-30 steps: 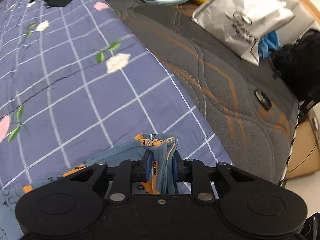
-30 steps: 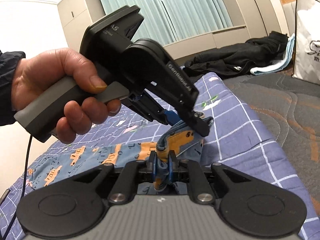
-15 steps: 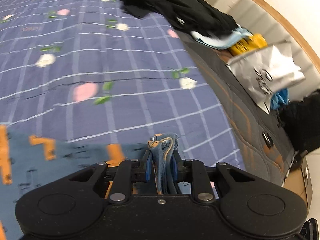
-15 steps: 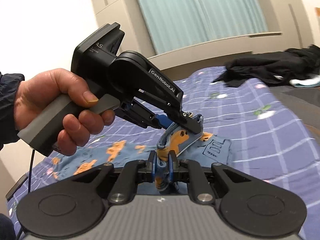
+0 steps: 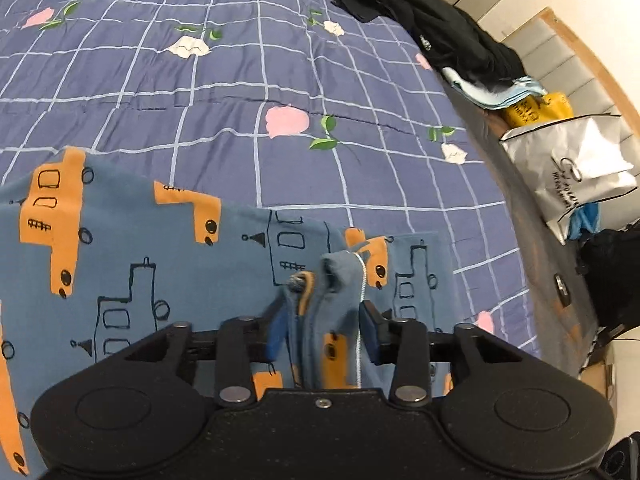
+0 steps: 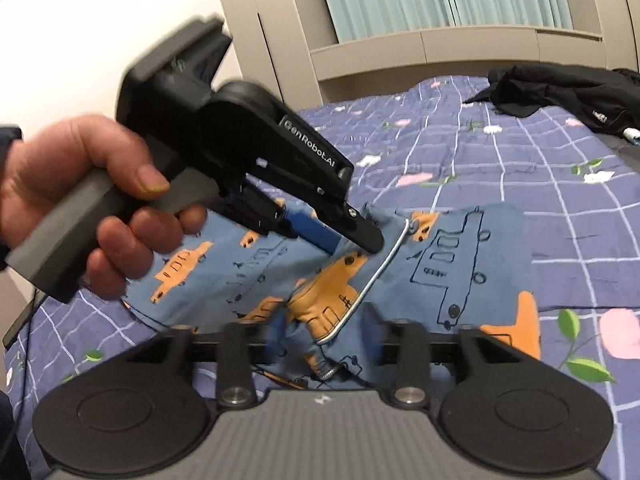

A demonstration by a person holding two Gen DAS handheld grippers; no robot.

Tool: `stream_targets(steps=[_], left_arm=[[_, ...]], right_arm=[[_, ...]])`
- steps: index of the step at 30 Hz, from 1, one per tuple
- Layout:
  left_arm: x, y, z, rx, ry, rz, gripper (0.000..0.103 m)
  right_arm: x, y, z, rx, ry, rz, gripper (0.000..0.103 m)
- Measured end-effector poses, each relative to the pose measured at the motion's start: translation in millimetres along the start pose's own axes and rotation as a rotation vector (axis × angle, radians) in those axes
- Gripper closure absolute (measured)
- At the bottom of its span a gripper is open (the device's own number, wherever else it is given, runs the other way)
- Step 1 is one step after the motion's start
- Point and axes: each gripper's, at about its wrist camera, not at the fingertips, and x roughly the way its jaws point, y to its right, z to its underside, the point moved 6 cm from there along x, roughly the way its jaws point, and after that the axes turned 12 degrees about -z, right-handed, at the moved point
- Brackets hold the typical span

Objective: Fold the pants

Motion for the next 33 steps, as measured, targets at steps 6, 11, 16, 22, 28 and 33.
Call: stream_targets(steps=[6,11,16,22,28,33], left_arm=[[-7,2,34,0.046,0.003,0.032,0.056],[-13,-7,64,-0.03,0.016,0.12,0.054],[-12,-9,79,-0.109,0.04,0.198,0.052],[-11,-7,93,-0.1,0.091,0.269,0.052],[-14,-6,102,-0.073,0.152,0.301,0.052],[-12,-4,104,-0.028,0.172,0.312,0.047]], right_arm=[[-38,-8,8,-0.005,0.022,-0.004,0.041],[-84,16,3,0.077,0.074,-0.009,0.04],[-72,49,-65,-0.036,0.011,-0.074,0.04],[16,38,-119,-0.525,-0.455,-0.277,0.043],[78,35,-134,-0.756,-0.724,-0.441,0.044],[110,30,-116,-0.95,-0.989,-0.5,0.062]])
